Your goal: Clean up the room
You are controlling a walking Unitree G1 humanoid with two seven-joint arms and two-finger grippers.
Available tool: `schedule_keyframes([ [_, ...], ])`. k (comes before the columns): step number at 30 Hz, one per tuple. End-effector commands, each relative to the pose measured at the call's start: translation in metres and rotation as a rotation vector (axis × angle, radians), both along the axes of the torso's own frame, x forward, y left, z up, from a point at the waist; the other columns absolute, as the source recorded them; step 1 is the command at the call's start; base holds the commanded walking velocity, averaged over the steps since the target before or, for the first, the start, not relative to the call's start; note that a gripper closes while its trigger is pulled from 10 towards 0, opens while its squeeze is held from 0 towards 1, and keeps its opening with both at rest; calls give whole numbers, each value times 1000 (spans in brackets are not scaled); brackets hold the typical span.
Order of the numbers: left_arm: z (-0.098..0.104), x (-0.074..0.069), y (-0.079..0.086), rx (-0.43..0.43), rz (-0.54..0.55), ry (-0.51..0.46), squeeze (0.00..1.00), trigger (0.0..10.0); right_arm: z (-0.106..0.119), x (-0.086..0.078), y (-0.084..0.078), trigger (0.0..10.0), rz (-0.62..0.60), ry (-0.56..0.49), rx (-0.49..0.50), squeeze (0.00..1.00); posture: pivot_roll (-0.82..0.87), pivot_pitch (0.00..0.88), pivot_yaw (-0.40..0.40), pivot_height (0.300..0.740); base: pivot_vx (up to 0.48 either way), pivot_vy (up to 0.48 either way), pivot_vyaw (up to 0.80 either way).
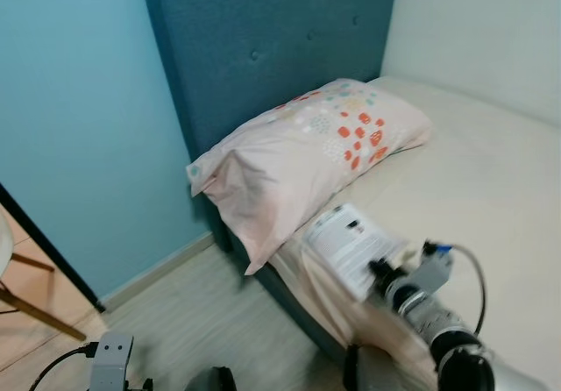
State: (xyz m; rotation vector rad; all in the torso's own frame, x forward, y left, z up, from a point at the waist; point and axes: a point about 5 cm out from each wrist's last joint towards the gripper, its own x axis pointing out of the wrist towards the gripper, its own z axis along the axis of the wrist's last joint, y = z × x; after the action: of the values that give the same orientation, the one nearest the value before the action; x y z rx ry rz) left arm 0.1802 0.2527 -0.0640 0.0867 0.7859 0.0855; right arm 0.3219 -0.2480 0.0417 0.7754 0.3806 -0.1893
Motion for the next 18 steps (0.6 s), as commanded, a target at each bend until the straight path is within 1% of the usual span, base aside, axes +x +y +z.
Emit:
schedule_keyframes([
  [1,1,-1,3,17,-19,-1,0,10000,-1,-3,-7,10000,-43,5,-12,0,91,133,44,540,0,0,0],
  [4,-1,-5,1,16,-30,9,0,10000,-6,-10,-14,10000,-33,48,-47,0,93,136,50,540,0,0,0],
  [7,-2,-6,1,17,-32,14,0,10000,-9,-12,-14,10000,-18,64,-51,0,94,135,51,540,0,0,0],
  [8,-2,-6,1,17,-34,17,0,10000,-12,-14,-13,10000,-1,75,-51,0,93,135,52,540,0,0,0],
  [11,-3,-7,1,21,-39,25,0,10000,-17,-17,-3,10000,93,90,-39,0,92,130,56,540,0,0,0],
  [18,-3,-5,0,21,-46,28,0,10000,-18,-16,4,10000,132,72,1,0,83,122,59,540,0,0,0],
])
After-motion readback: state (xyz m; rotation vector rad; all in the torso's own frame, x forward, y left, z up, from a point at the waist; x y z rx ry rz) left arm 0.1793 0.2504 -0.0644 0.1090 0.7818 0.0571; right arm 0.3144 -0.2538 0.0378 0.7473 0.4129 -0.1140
